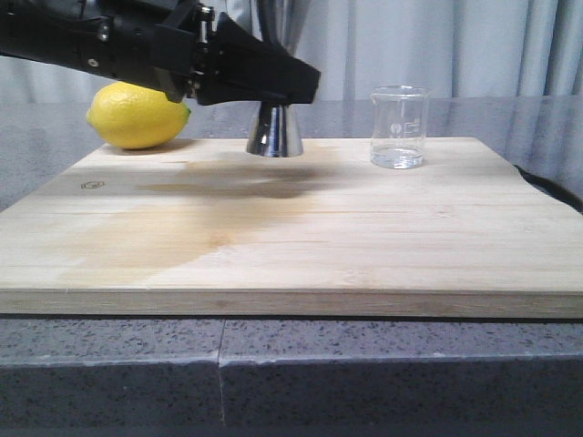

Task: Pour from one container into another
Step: 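Move the filled jigger toward the lemon with the left gripper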

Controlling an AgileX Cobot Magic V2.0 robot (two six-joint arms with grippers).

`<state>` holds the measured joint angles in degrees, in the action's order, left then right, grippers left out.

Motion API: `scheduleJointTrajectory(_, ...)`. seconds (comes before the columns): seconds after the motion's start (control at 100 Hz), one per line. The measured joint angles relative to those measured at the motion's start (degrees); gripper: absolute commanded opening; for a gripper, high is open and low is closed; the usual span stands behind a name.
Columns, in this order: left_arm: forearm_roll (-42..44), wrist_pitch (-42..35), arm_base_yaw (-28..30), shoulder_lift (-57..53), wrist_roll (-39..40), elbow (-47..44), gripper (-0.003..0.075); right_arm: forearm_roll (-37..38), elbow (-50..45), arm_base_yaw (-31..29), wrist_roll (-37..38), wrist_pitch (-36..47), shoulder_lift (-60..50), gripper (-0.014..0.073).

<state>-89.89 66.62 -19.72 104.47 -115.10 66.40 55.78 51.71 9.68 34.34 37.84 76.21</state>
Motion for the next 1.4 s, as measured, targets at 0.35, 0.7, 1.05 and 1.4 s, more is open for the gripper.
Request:
scheduleJointTrajectory(0.35,-0.68,0.00,3.64,0.00,-3.21,-0.56,-0.0019,0.00,0.00,0.00,0.00,-2.22,-11.03,0.0570)
scheduleJointTrajectory(0.7,-5.00,-0.22,4.21,0.00,-7.38,-5.86,-0.0019,0.00,0.00,0.00,0.00,-6.91,-13.98,0.0570)
scheduleJointTrajectory(1.05,-7.95,-0.35,4.21,0.00,-11.25,-9.89,-0.0019,0.00,0.00,0.00,0.00,-7.29,-13.98,0.0570)
scheduleJointTrajectory(1.4,-8.98,-0.35,4.21,-0.11,-12.94,-10.72,-0.0019,0.00,0.00,0.00,0.00,-7.29,-13.98,0.0570)
